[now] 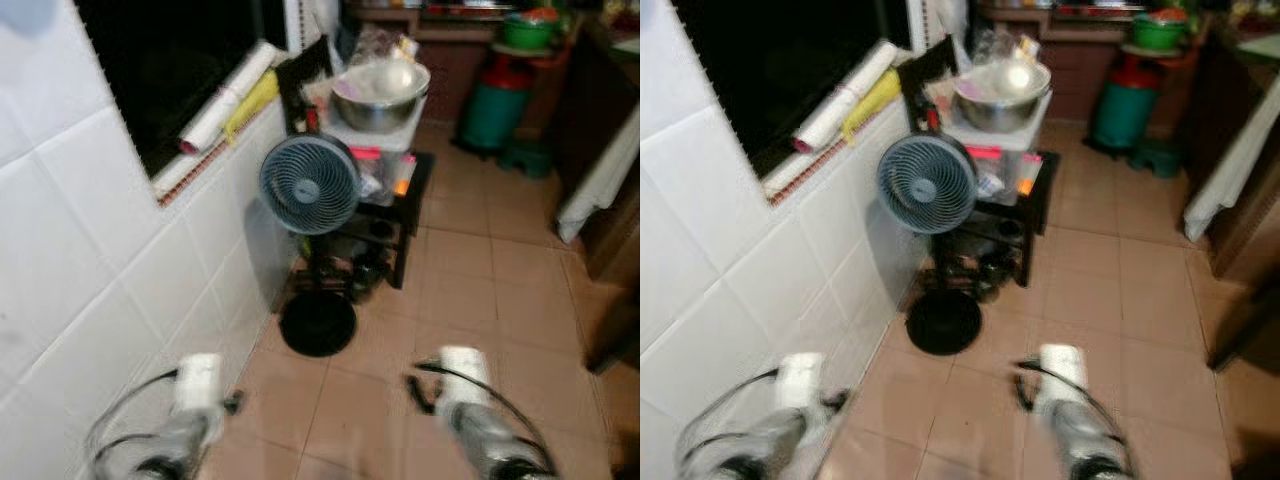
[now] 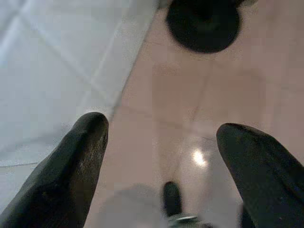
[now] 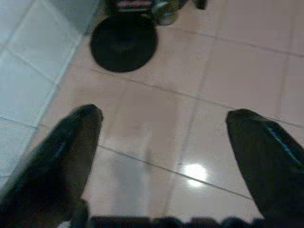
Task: Setting the table
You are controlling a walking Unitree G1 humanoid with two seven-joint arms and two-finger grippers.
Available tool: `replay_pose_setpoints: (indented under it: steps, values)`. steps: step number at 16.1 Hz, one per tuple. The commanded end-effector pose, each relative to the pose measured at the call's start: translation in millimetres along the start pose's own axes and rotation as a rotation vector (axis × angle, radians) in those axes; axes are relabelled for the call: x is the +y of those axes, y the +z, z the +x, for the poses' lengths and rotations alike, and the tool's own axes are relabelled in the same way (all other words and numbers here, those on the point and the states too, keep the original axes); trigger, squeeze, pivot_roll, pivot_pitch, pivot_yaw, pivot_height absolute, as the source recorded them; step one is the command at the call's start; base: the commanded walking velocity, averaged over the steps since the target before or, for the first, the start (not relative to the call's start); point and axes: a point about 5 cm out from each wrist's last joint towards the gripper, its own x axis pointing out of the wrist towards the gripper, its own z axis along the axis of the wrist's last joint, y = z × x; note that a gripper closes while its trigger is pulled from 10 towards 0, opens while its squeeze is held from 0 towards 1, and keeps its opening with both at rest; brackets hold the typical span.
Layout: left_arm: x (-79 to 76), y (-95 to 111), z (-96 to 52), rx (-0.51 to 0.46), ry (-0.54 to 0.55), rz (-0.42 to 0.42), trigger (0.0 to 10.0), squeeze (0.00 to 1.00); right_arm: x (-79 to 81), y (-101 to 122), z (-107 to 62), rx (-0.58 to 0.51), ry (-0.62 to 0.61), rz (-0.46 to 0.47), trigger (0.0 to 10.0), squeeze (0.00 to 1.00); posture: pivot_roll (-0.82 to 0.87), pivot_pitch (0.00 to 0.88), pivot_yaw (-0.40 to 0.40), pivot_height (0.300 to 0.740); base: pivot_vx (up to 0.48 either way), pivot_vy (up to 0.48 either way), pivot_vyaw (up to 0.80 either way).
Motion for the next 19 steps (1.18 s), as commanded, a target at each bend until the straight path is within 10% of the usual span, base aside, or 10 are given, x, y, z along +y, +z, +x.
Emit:
replay_pose_setpoints:
  steps: [1, 12, 19]
  values:
    - [-9.6, 5.9, 1.7, -0.014, -0.021, 0.006, 10.0, 0.0, -11.7, -3.5, -2.9, 0.015, -0.032, 0.004, 10.0, 0.0, -0.1, 0.0, 0.066, 0.74, 0.0, 0.0, 0.0]
    - [-5.0, -4.9, 0.3, 0.008, 0.081, -0.099, 10.0, 0.0, -9.1, -2.8, -1.3, 0.081, 0.019, -0.151, 10.0, 0.0, -0.02, 0.0, -0.068, 0.74, 0.0, 0.0, 0.0]
    - [-1.7, 0.6, 0.8, 0.01, 0.07, -0.029, 10.0, 0.0, -11.0, -4.5, -1.5, 0.085, -0.018, -0.054, 10.0, 0.0, -0.04, 0.0, -0.006, 0.74, 0.0, 0.0, -0.09]
